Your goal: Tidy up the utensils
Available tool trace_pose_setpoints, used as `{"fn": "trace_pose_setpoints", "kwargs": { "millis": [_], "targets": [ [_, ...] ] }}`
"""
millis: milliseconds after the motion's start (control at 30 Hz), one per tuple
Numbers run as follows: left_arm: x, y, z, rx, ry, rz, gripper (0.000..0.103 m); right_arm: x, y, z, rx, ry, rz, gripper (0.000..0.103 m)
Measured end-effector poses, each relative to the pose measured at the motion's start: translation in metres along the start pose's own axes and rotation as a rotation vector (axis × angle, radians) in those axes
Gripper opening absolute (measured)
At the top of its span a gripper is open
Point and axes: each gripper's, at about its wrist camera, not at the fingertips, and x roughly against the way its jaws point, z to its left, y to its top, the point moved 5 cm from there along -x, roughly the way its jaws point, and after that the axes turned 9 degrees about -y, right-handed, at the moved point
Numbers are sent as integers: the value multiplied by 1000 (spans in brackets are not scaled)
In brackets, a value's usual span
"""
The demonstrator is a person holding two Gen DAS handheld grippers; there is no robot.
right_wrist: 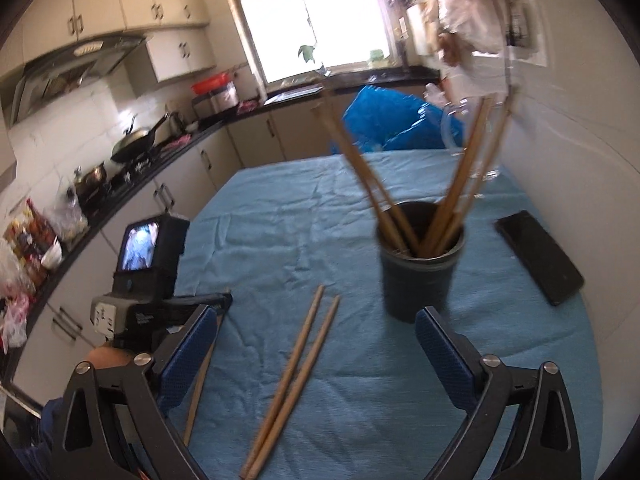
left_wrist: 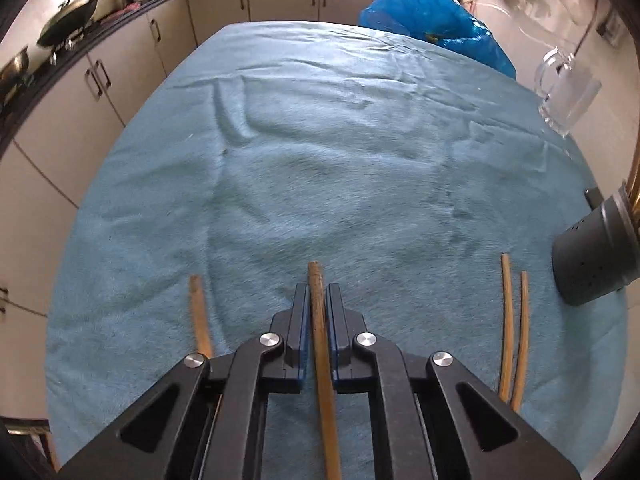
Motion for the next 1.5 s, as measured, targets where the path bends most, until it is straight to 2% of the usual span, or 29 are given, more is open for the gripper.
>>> {"fn": "trace_pose_setpoints", "kwargs": {
  "millis": [67, 133, 167, 333, 400, 433, 533, 767, 833, 900, 1000, 1133, 1233, 1500],
  "targets": [
    [2, -2, 7, 21, -17, 0, 7, -14, -2, 11, 39, -8, 52, 84],
    [4, -4, 11, 34, -39, -3, 7, -35, -4, 25, 84, -6, 136, 57],
    [5, -5, 13, 36, -47, -5, 7, -44, -4, 30, 95, -3, 167, 52],
    [6, -7, 16, 43, -77, -13, 7, -96, 2, 47, 110, -16, 291, 46],
    [7, -7, 17, 42, -85, -15, 7, -115, 3, 47, 108, -42, 335, 34],
    [6, -8, 17, 42, -91, -16, 7, -127, 4, 46, 95, -53, 362, 33],
    [7, -8, 19, 45, -107, -17, 7, -148, 6, 44, 101, -99, 399, 31],
    [7, -8, 20, 41, -119, -23, 7, -174, 6, 40, 111, -153, 448, 30],
    [7, -8, 19, 39, -115, -23, 7, -179, 4, 37, 108, -164, 463, 27],
    [6, -7, 18, 32, -105, -26, 7, -180, 3, 38, 123, -175, 453, 23],
    [6, -7, 15, 27, -93, -28, 7, -178, 3, 41, 140, -156, 442, 8],
    [12, -5, 14, 36, -131, -48, 7, -167, 5, 44, 122, -100, 403, 7],
    [32, -1, 11, 36, -152, -101, 7, -150, 16, 46, 103, -63, 332, 7],
    [112, 2, -5, -3, -214, -265, 7, -61, 38, 45, 41, 41, 84, 7]
  ]
}}
